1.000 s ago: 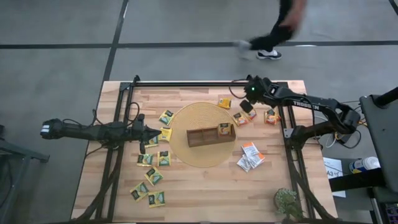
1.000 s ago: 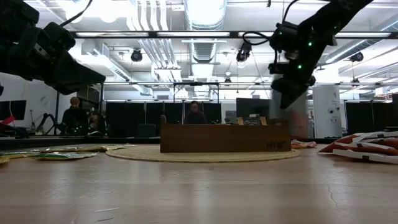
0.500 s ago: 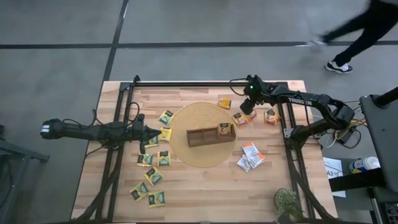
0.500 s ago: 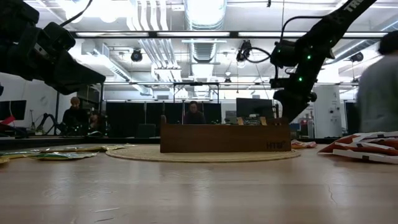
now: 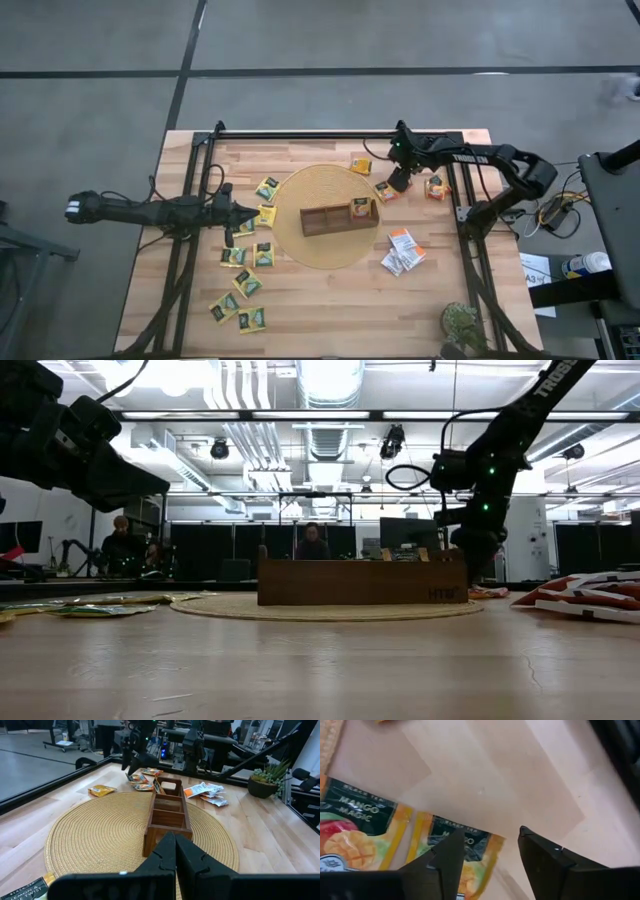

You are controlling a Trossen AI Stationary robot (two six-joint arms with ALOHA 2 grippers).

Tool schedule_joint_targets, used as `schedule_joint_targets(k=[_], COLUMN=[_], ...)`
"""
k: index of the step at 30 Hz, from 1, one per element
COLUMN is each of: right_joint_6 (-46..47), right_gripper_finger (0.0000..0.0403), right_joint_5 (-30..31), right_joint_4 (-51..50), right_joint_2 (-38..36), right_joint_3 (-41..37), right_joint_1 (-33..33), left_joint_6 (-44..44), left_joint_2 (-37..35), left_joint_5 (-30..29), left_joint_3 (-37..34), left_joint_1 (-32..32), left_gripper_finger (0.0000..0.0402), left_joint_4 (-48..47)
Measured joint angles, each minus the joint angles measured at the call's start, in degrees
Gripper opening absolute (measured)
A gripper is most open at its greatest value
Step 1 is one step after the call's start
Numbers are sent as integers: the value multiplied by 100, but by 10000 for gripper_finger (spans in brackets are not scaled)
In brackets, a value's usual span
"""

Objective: Pick & Place Tea
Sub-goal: Put the orange tea bag into the right section of the wooden organizer

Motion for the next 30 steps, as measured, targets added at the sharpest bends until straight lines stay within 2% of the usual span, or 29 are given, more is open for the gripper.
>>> schedule_joint_targets(k=[5,13,21,30], right_joint_6=[98,26,17,18], right_gripper_finger=[170,152,120,116], right_joint_5=[-66,-585,-571,-566], right_joint_4=[7,16,22,60], right_joint_2=[114,358,319,180], right_joint_3=[0,0,2,2], right_joint_1=[-60,-104,-157,-159], left_joint_6=[0,1,0,1], left_joint_2=[-2,0,0,0], left_joint_5=[1,0,0,0], left_joint_3=[2,1,1,2], left_joint_1=[0,1,0,-1], left_gripper_finger=[0,0,0,0], left_joint_4=[0,0,0,0])
